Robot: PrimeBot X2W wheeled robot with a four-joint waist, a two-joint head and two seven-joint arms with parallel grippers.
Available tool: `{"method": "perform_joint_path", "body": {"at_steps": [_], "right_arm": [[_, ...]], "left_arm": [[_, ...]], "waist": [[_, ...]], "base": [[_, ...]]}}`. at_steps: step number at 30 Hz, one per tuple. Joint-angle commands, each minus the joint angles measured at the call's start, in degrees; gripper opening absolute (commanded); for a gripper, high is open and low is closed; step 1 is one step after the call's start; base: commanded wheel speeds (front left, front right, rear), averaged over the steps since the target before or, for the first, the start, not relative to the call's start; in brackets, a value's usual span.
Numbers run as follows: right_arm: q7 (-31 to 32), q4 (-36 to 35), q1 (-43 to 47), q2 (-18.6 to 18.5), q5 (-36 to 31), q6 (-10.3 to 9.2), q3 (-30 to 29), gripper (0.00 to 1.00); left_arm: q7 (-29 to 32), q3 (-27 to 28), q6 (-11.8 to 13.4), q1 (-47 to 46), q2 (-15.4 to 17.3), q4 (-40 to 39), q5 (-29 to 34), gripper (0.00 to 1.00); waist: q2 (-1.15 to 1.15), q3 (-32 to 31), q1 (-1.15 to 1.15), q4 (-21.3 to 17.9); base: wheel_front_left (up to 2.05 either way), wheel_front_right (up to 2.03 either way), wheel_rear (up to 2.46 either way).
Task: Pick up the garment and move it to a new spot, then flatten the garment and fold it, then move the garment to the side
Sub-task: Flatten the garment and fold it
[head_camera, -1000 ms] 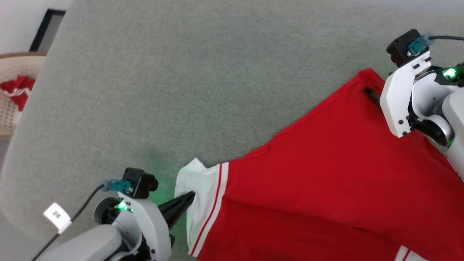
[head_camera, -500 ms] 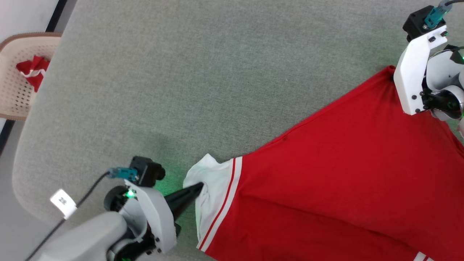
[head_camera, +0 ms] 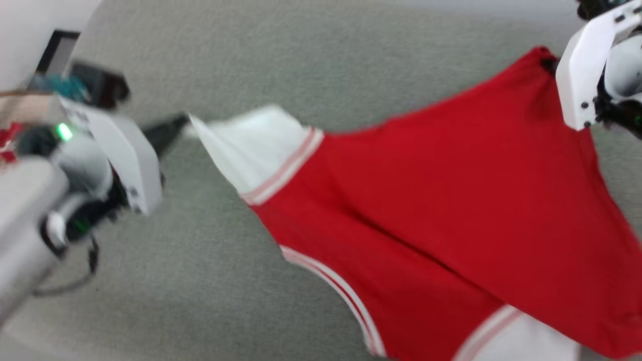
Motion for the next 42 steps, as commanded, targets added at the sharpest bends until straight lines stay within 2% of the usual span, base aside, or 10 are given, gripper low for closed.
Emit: {"method": "perform_joint_path", "body": {"at_steps": [1,8,14,22,26,31,37,42], "right_arm": [[-0.78,-0.81,-1.11,-0.51,-0.45,-0.11,-0.77,0.0],[-2.41,-3.53,-4.54,-0.96,-1.85,-0.11,-3.95,0.0],[-3.46,-5.45,-7.88,0.09,-5.14,-0.11,-8.78,0.0],[-4.08,-5.87,-10.59,2.98,-10.25,-0.11,-15.75,0.0],[-6.77,-4.0,-12.57,4.92,-14.37,-0.11,-19.39,0.0],[-12.27,-0.43,-17.02,8.1,-21.17,-0.11,-24.08,0.0],[-23.82,4.74,-22.7,12.13,-30.91,-0.11,-29.76,0.0],[-36.44,8.23,-26.48,14.03,-40.92,-0.11,-34.78,0.0]], "left_arm": [[1.89,1.04,0.66,-3.43,0.64,-0.18,0.56,0.0],[7.82,2.87,0.43,-15.22,0.95,2.34,3.89,0.0],[9.31,4.35,-1.82,-25.48,-1.74,9.41,7.02,0.0],[7.51,5.6,-5.07,-34.75,-6.28,19.14,9.52,0.0],[4.23,6.24,-6.11,-39.32,-8.78,23.74,11.46,0.0],[-1.26,6.34,-7.23,-45.88,-11.73,29.31,15.06,0.0],[-11.47,7.22,-7.52,-54.29,-15.54,36.2,19.48,0.0],[-21.72,8.18,-8.21,-60.06,-18.32,40.73,21.81,0.0]], "waist": [[0.0,-3.22,0.0,-3.33],[0.0,-5.3,0.0,-6.22],[0.0,-6.33,0.0,-8.12],[0.0,-5.23,0.0,-9.66],[0.0,-2.28,0.0,-10.25],[0.0,4.6,0.0,-10.94],[0.0,13.11,0.0,-11.41],[0.0,17.46,0.0,-11.04]], "base": [[0.0,0.0,0.0],[0.0,0.0,0.0],[0.0,0.0,0.0],[0.0,0.0,0.0],[0.0,0.0,0.0],[0.0,0.0,0.0],[0.0,0.0,0.0],[0.0,0.0,0.0]]}}
